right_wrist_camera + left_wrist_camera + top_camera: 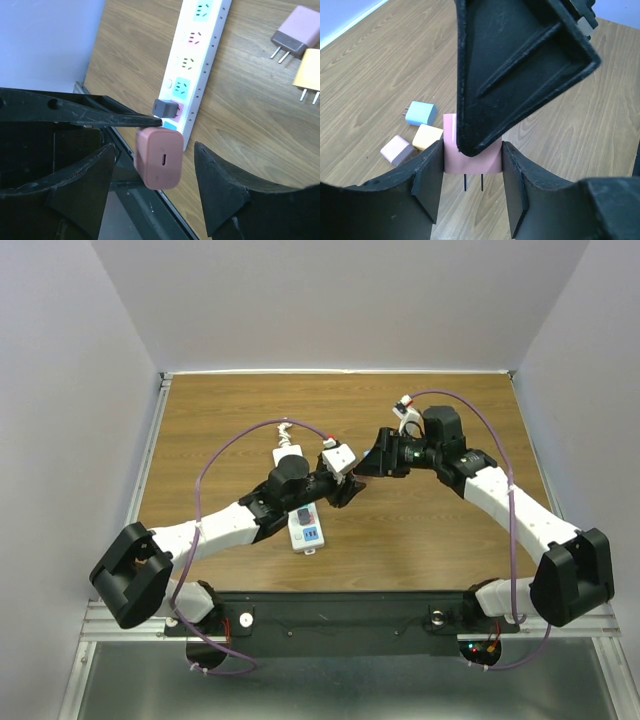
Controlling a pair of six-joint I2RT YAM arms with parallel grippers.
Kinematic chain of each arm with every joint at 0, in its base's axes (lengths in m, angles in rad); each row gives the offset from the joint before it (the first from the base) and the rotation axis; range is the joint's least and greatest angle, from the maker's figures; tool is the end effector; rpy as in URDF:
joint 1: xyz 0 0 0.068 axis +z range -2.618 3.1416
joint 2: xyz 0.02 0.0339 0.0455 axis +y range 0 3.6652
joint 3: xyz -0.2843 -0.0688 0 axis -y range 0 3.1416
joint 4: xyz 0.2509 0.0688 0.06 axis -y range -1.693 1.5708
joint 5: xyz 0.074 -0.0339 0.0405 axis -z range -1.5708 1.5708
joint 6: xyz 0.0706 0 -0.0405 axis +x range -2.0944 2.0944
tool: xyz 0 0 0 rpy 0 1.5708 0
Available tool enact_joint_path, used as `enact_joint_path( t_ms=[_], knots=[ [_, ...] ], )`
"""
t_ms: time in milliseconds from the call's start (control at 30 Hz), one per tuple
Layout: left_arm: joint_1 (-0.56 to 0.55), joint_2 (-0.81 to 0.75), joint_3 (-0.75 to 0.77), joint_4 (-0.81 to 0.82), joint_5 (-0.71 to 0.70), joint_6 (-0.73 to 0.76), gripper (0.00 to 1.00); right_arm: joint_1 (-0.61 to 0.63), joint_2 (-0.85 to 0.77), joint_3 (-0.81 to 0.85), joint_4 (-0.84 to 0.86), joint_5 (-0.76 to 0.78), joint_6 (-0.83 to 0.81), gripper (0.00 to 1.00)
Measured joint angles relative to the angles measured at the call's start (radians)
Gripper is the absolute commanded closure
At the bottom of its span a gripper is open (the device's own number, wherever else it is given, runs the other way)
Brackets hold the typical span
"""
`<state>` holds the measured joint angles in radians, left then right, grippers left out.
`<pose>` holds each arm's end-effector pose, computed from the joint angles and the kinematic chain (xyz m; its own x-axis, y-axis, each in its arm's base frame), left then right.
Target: Insert the plug
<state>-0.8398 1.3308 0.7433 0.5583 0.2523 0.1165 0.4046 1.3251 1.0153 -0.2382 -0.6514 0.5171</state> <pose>0.2117 -0.2625 0.2964 0.0838 0.0751 -0.9936 0.8838 0.4551 0.1089 0.2766 0.1650 0.3021 -0.8062 0.0824 -0.5858 -0.4489 0.5598 0.6965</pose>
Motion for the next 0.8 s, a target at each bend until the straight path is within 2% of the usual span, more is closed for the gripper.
enact_joint_path(
  t_ms=[300,367,433,467,533,567,633,667,700,733,800],
  knots=[
    [-0.013,-0.015,0.000,-0.018,-0.029,0.008,1.00,-0.009,0.022,-0.016,0.038,-0.058,0.030,0.68],
    [-0.018,-0.016,0.000,-0.028,-0.045,0.012,1.00,-0.013,0.034,-0.016,0.045,-0.073,0.037,0.78],
    [-0.023,-0.016,0.000,-0.035,-0.055,0.014,1.00,-0.013,0.042,-0.016,0.047,-0.084,0.037,0.94],
    [-0.024,-0.016,0.000,-0.039,-0.060,0.014,0.91,-0.013,0.045,-0.016,0.047,-0.090,0.037,0.99],
    [-0.027,-0.016,0.000,-0.040,-0.076,0.012,0.72,-0.016,0.050,-0.016,0.051,-0.097,0.036,0.99],
    [-0.029,-0.016,0.000,-0.040,-0.085,0.010,0.55,-0.017,0.050,-0.016,0.053,-0.098,0.036,1.00],
    [-0.034,-0.017,0.000,-0.039,-0.111,-0.004,0.44,-0.018,0.051,-0.016,0.059,-0.098,0.033,0.99],
    [-0.036,-0.018,0.000,-0.039,-0.124,-0.013,0.35,-0.017,0.050,-0.016,0.061,-0.094,0.033,1.00],
    [-0.038,-0.018,0.000,-0.039,-0.133,-0.021,0.30,-0.017,0.050,-0.016,0.064,-0.089,0.032,1.00],
    [-0.039,-0.020,-0.001,-0.039,-0.148,-0.030,0.14,-0.017,0.049,-0.016,0.066,-0.082,0.029,1.00],
    [-0.037,-0.031,-0.013,-0.031,-0.175,-0.037,0.05,-0.017,0.048,-0.014,0.063,-0.055,0.020,0.99]
  ],
)
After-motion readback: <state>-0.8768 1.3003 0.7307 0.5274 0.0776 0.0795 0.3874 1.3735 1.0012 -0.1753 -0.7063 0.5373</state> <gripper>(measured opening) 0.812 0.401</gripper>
